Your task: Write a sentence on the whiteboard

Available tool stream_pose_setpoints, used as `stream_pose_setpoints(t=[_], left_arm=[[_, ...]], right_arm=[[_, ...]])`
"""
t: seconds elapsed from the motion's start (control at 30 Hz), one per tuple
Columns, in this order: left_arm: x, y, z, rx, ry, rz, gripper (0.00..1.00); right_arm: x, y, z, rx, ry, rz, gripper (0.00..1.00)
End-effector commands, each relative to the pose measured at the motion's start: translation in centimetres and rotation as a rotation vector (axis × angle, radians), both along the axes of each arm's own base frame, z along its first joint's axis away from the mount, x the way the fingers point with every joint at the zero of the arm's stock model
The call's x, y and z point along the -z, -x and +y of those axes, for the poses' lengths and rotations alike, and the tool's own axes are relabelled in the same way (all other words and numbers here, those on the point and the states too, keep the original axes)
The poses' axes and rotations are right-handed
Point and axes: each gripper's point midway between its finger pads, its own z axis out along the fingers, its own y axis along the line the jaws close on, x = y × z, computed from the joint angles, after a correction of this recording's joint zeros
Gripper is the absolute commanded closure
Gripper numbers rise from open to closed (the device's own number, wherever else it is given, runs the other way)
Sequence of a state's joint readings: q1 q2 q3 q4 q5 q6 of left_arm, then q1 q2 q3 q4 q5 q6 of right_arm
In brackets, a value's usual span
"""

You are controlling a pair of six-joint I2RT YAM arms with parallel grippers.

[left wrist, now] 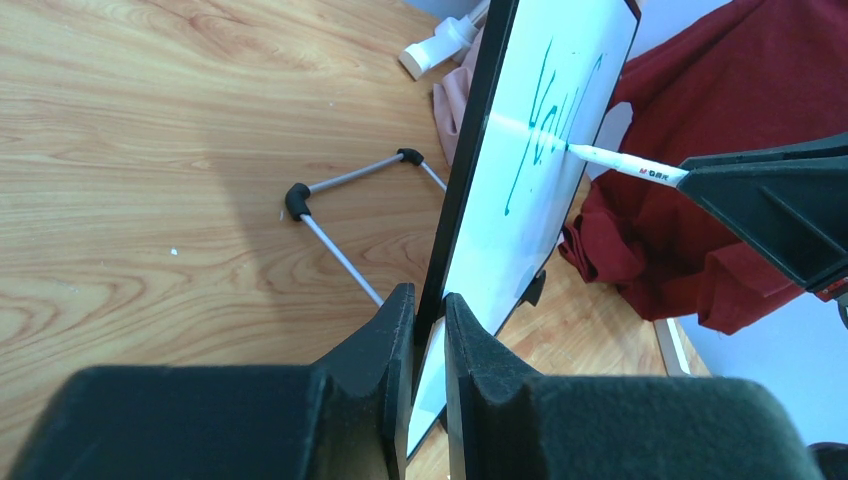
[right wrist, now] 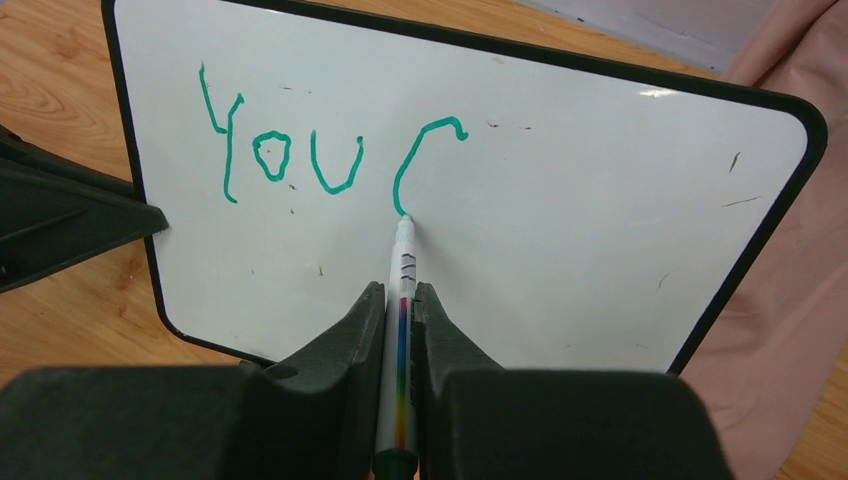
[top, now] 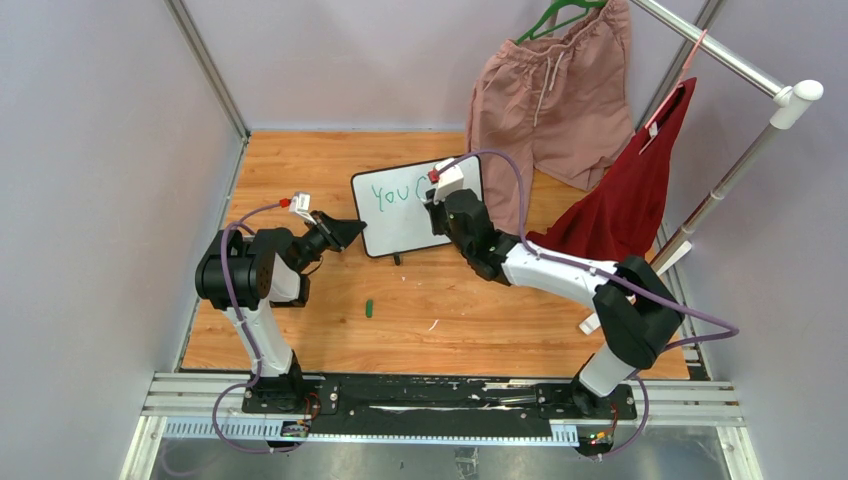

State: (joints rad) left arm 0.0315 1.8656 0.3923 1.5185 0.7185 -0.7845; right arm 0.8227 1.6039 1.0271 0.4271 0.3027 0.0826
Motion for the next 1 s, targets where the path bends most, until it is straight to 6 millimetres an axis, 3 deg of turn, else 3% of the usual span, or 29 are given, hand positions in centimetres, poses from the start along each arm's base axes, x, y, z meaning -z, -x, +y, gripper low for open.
stream_pose_setpoints(t=[0.0,0.33,0.67,0.97], left_arm=[[0.0,-0.1,0.3,-0.021,-0.016,-0.030,1.00],[0.0,-0.1,0.3,-0.020,-0.016,-0.030,1.00],[0.0,-0.1,0.3,-0.021,-0.017,-0.031,1.00],[0.0,-0.1,0.2,-0.019,-0.017,-0.031,1.00]], right_arm=[[0.1,0.1,-1.7,0.056,0.024,0.000,1.00],[-1.1,-0.6,-3.2,0.113,0.016,-0.025,1.00],[-2.7,0.4,-3.4,0.076,-0.039,-0.062,1.00],[-3.1,-0.9,-3.3,0.097,-0.041,-0.064,1.00]])
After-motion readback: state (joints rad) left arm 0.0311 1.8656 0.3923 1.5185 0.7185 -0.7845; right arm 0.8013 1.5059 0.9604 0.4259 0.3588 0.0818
